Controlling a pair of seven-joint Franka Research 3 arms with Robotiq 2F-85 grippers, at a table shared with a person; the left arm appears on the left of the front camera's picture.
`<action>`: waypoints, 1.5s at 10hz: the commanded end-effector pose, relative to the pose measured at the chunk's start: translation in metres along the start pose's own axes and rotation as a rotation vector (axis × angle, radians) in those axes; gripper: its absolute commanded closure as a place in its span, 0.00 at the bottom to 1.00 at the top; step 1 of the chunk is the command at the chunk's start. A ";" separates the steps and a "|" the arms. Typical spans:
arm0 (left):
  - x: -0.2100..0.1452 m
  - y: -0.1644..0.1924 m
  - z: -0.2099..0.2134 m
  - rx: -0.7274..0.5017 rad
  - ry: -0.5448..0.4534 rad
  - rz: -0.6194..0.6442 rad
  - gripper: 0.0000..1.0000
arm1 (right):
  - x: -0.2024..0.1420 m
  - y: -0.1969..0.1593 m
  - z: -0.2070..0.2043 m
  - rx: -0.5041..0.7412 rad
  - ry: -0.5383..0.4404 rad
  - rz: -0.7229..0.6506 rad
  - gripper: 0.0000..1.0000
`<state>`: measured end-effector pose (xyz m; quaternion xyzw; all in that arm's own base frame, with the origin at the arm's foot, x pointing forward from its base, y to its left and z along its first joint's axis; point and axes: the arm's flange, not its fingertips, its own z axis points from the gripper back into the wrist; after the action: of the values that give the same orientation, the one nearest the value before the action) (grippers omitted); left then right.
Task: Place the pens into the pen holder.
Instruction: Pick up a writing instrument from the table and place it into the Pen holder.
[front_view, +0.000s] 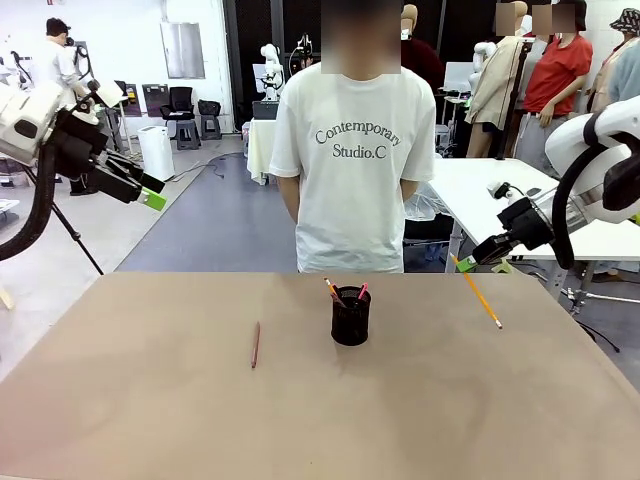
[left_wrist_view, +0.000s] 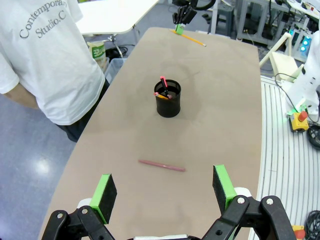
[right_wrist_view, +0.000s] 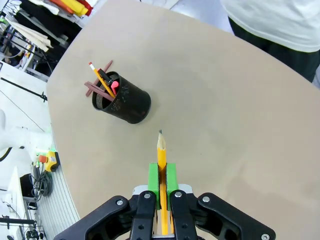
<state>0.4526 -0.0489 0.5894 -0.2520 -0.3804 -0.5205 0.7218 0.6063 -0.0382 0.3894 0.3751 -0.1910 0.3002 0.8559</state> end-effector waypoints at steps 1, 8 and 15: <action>0.001 0.000 0.000 0.004 -0.003 -0.002 0.00 | 0.006 0.003 0.000 0.054 -0.080 0.055 1.00; 0.001 0.000 0.000 0.004 -0.003 -0.002 0.00 | 0.064 0.054 0.005 0.288 -0.328 0.410 1.00; 0.001 0.000 0.000 0.004 -0.003 -0.002 0.00 | 0.099 0.086 -0.042 0.266 -0.594 0.807 1.00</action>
<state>0.4526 -0.0487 0.5894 -0.2519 -0.3805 -0.5204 0.7218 0.6278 0.0720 0.4636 0.4580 -0.4795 0.5059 0.5518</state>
